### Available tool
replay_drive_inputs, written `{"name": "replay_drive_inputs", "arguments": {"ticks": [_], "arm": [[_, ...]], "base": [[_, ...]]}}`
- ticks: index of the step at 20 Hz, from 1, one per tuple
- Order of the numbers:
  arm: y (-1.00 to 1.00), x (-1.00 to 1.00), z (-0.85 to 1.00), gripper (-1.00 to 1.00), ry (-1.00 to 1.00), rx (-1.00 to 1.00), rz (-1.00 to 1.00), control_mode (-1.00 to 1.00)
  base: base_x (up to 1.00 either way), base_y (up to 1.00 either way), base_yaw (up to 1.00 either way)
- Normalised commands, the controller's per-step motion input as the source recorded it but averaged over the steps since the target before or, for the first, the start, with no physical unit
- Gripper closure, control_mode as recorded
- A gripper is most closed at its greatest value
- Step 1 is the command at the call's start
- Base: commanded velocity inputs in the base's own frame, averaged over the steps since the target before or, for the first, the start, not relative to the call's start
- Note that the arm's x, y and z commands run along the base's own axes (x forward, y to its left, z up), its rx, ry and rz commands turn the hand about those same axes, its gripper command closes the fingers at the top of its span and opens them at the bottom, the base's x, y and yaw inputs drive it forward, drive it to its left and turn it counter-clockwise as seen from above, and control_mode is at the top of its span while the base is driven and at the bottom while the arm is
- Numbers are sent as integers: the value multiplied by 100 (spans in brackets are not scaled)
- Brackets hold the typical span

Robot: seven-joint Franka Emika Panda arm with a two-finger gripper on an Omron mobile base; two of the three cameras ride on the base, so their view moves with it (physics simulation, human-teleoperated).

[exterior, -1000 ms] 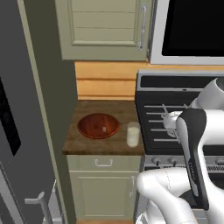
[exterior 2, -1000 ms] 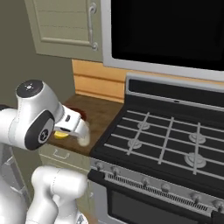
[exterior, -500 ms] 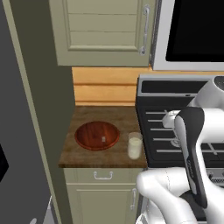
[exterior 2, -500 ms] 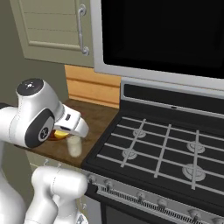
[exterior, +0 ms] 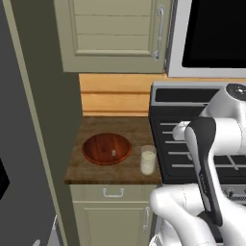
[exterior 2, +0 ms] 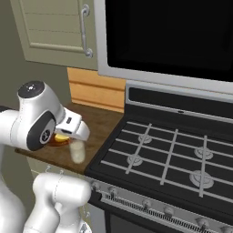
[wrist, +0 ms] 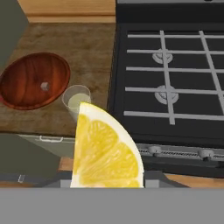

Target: Grab a lemon wedge from the fridge and one ice cube from the ice bowl, and put them in the glass of lemonade.

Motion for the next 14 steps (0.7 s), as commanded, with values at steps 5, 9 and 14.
{"name": "replay_drive_inputs", "arguments": {"ticks": [5,9,14], "arm": [[78,80,-31,100,19,0,10,-100],[60,86,-48,100,24,0,2,-100],[0,39,-51,100,17,0,0,-100]], "base": [[0,0,0],[0,0,0],[0,0,0]]}}
